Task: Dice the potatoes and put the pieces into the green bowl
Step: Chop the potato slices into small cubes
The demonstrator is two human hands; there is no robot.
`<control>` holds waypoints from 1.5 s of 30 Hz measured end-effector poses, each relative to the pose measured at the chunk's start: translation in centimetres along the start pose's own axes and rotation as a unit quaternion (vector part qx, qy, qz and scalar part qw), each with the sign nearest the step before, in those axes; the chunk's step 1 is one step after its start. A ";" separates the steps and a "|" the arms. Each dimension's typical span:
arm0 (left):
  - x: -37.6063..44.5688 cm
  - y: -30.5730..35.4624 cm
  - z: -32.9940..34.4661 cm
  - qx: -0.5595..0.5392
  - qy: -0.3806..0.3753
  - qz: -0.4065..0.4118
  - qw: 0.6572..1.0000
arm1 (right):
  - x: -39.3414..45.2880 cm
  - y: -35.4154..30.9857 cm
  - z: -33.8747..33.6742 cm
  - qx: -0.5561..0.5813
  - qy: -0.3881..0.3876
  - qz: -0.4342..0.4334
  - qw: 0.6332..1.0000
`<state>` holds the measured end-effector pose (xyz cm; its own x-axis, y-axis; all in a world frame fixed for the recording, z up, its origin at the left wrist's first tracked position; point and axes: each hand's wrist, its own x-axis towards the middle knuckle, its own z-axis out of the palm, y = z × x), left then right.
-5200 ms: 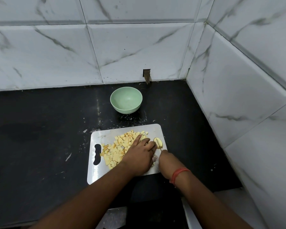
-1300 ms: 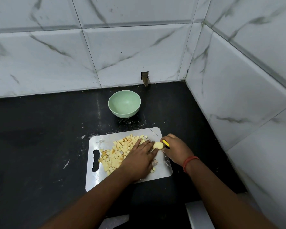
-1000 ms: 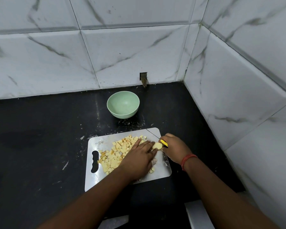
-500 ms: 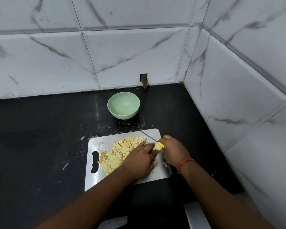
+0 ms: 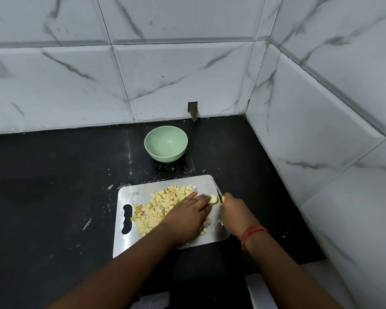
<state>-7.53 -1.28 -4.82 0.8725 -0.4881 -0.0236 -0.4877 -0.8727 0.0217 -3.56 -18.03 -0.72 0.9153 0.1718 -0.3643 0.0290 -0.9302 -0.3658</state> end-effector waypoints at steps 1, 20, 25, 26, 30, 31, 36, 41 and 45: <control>0.0 0.1 -0.1 -0.003 -0.007 -0.003 1.000 | -0.3 -0.2 0.2 -0.016 -0.015 0.012 1.000; 0.6 0.8 0.0 -0.025 -0.043 -0.033 0.998 | -7.2 1.6 2.5 -0.019 -0.098 0.062 0.993; -0.2 0.2 0.0 -0.044 -0.034 -0.026 0.998 | -6.6 0.5 1.2 0.008 -0.056 0.045 0.997; -0.5 0.0 0.1 -0.039 -0.034 -0.025 0.998 | -6.0 0.0 0.9 0.005 -0.057 0.050 0.997; -0.9 -0.5 -0.3 -0.015 -0.046 -0.028 0.998 | -3.6 -2.1 0.5 -0.004 -0.072 0.083 0.994; -0.8 -0.5 -0.4 -0.006 -0.049 -0.027 0.998 | -3.2 -2.5 0.5 -0.011 -0.076 0.087 0.993; -0.5 0.0 -0.7 0.026 -0.058 -0.033 0.997 | -2.6 -3.4 0.5 -0.044 -0.113 0.095 0.988; -0.5 0.8 -0.8 0.034 -0.055 -0.046 0.997 | -3.9 -3.1 0.6 -0.033 -0.083 0.022 0.996; -0.4 1.1 -0.6 0.022 -0.049 -0.054 0.997 | -4.6 -2.1 2.2 -0.034 -0.100 0.070 0.992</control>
<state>-8.44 -2.03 -4.23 0.9138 -0.3877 -0.1209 -0.3937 -0.9188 -0.0294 -8.72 -16.20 -0.15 0.8146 0.0941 -0.5723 -0.0588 -0.9683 -0.2428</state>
